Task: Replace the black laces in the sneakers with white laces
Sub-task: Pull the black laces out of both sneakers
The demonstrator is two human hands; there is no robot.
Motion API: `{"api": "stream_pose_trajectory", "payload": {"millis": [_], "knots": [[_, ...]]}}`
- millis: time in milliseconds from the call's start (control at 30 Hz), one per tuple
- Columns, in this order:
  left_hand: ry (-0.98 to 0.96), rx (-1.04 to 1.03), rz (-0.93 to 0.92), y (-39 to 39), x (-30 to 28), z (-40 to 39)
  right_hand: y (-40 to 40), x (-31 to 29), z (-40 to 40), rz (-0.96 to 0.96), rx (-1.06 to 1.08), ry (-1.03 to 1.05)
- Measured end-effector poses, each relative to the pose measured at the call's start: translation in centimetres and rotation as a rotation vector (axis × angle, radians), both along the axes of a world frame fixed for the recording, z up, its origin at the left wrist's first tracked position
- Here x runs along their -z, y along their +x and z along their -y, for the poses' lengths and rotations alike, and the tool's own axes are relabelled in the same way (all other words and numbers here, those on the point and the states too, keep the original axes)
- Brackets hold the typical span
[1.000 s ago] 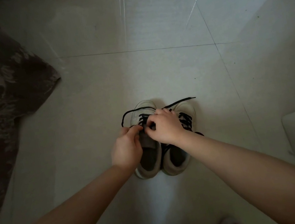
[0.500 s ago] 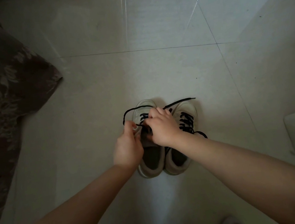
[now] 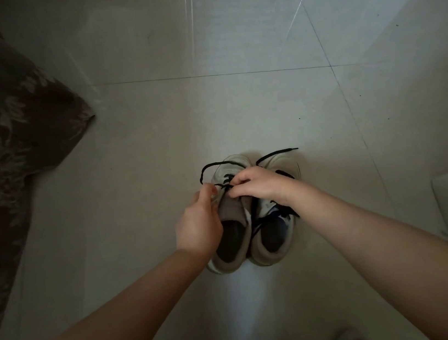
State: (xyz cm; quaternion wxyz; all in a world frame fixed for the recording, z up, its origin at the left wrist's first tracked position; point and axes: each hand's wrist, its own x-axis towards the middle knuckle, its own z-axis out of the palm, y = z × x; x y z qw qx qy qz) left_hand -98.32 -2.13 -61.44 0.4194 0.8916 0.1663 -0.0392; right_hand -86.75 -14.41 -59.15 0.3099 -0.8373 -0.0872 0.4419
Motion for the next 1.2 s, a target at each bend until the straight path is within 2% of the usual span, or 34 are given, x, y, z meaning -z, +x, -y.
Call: {"api": "stream_pose_trajectory", "payload": {"millis": [167, 267, 433, 567, 633, 733, 933, 1133, 1200], "knots": [[0.051, 0.021, -0.007, 0.0, 0.0, 0.2, 0.5, -0.5, 0.7, -0.143, 0.092, 0.027], [0.095, 0.052, -0.027, 0.0, -0.1, 0.3, 0.6, -0.4, 0.6, -0.154, 0.158, -0.018], [0.222, 0.116, -0.052, 0.0, 0.4, 0.4, 1.1, -0.8, 0.0, -0.064, -0.003, -0.102], [0.283, 0.181, -0.037, -0.1, 0.6, 0.5, 1.6, -1.7, -1.3, -0.079, -0.112, -0.286], [0.298, 0.199, -0.028, -0.1, 0.6, 0.5, 1.6, -2.1, -1.5, -0.07, -0.132, -0.312], [0.291, 0.184, -0.054, 0.0, 0.7, 0.3, 1.9, -2.5, -0.9, -0.079, -0.109, -0.189], [0.252, 0.179, -0.022, 0.0, 0.8, 0.3, 2.9, -5.5, 0.0, -0.114, 0.183, 0.174], [0.212, 0.149, -0.036, 0.1, 0.6, 0.4, 2.3, -8.1, -0.5, -0.113, 0.273, 0.255], [0.192, 0.138, -0.032, 0.1, 0.5, 0.4, 2.0, -8.5, -0.6, -0.171, 0.265, 0.349]]}}
